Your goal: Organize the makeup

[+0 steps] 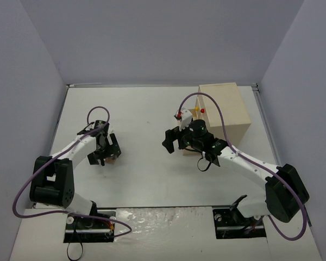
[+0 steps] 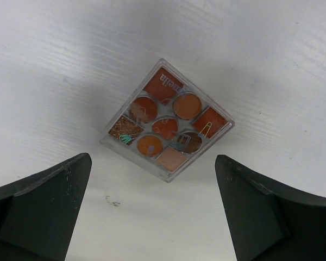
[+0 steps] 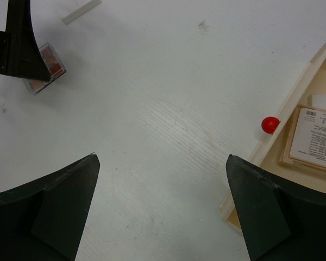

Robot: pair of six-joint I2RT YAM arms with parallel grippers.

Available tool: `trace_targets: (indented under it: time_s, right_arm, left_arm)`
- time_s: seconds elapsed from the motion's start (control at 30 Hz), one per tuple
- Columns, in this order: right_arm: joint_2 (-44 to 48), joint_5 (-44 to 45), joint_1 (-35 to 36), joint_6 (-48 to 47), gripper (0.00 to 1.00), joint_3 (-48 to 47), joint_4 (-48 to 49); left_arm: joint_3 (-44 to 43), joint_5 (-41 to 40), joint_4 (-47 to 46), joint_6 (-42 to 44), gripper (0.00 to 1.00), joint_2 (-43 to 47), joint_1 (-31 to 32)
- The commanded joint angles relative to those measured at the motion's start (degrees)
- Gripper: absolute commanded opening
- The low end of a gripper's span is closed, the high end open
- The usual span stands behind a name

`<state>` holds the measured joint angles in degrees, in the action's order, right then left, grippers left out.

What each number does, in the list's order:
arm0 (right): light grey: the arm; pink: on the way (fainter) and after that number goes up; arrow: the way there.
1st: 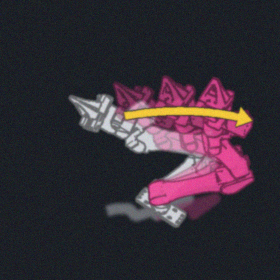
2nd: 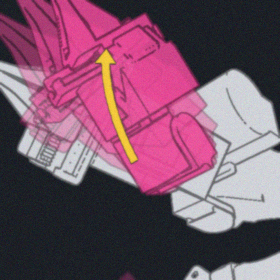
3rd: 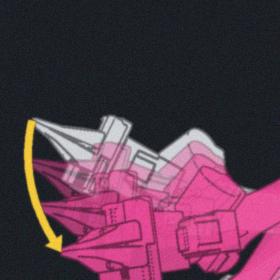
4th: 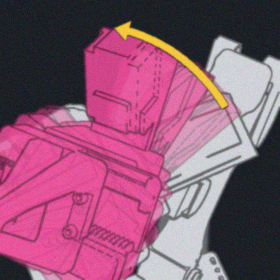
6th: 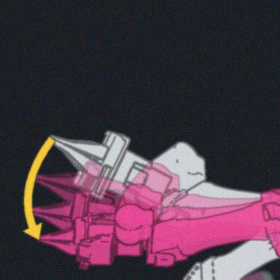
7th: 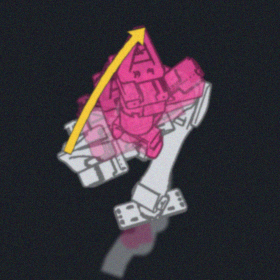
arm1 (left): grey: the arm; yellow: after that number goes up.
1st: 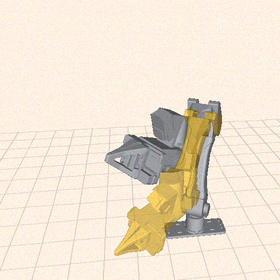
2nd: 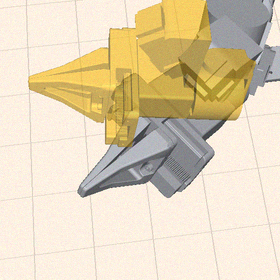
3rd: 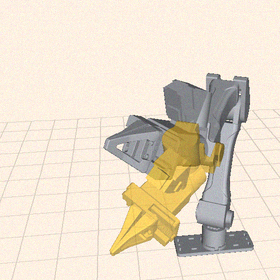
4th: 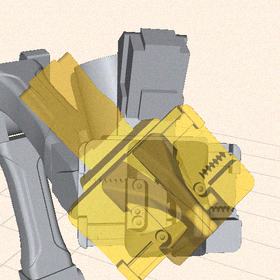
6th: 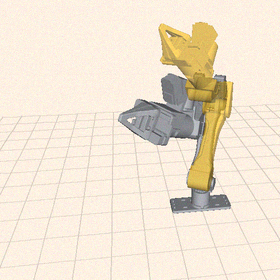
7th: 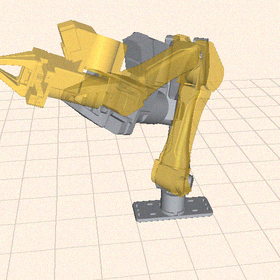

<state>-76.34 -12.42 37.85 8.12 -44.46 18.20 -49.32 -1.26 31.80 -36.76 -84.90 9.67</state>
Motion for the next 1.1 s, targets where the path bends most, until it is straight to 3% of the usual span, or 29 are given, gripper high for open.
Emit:
trace_targets:
  time_s: [0.0,0.33,0.8,0.97,1.07]
  right_arm:
    - [-0.5,-1.8,-0.2,0.2,1.0,-1.0,3.8]
    - [0.1,-2.3,-0.2,-0.6,1.0,-0.6,3.6]
    - [0.2,-1.8,-0.2,-0.9,1.0,-0.4,3.6]
    - [0.5,-1.7,-0.3,-0.8,1.0,-0.3,3.6]
    - [0.9,-1.6,-0.4,-0.8,1.0,0.0,3.5]
  left_arm:
    - [-6.1,-4.1,3.7,8.6,0.97,1.6,-0.4]
    - [-10.9,3.2,3.9,24.7,0.97,-5.1,-0.6]
    - [-9.7,7.1,2.4,25.8,0.95,-12.0,1.3]
    - [-9.8,8.0,2.5,23.8,0.84,-14.1,2.8]
    - [-9.7,9.0,2.3,23.1,0.7,-14.0,3.6]
